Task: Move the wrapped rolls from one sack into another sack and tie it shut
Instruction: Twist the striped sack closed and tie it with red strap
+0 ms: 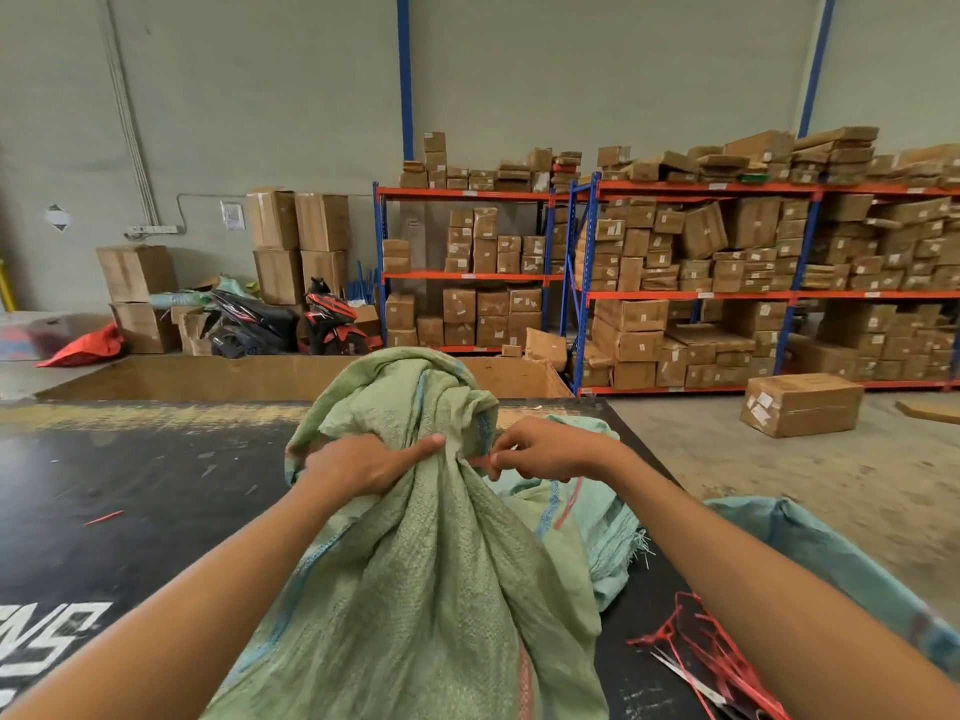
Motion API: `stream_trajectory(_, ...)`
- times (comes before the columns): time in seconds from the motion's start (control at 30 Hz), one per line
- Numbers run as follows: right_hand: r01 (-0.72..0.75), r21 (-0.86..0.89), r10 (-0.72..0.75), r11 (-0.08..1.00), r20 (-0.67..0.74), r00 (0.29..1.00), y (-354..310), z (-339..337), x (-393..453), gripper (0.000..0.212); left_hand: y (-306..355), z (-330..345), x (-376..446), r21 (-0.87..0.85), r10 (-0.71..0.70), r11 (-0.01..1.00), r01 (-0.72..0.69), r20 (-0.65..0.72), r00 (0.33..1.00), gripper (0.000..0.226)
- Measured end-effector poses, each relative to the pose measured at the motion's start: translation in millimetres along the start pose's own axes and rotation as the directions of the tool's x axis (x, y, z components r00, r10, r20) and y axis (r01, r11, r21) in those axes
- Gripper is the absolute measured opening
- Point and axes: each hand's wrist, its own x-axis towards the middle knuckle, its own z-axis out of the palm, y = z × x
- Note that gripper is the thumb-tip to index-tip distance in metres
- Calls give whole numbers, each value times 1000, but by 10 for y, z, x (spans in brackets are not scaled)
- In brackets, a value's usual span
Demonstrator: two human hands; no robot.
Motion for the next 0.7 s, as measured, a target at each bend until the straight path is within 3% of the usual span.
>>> stream_trajectory(0.13,9,-72,-11,997,-37,999,71,140,117,38,-35,-160,48,168,15,986,-19,23,1000,91)
stream_trajectory(0.27,-11,-52,8,999,-63,998,111,190,167,42,-211,-239,69,168,82,982,-83,9,997,63)
stream_trajectory(0.37,-42,15,43,999,-80,996,140,158,176,46,-351,-375,-25,-88,136,988,-130,66,989,40)
stream_trajectory(0.47,-37,200,58,979,-100,993,147,109,155,43,-509,-488,-115,-442,190,888,-125,106,976,36)
stream_trajectory(0.57,13,383,21,924,-84,996,134,110,116,40,-594,-519,-227,-559,268,814,-157,122,956,35)
stream_trajectory(0.7,148,561,-74,814,-153,985,97,203,65,36,-640,-429,-266,-716,361,656,-238,21,932,48)
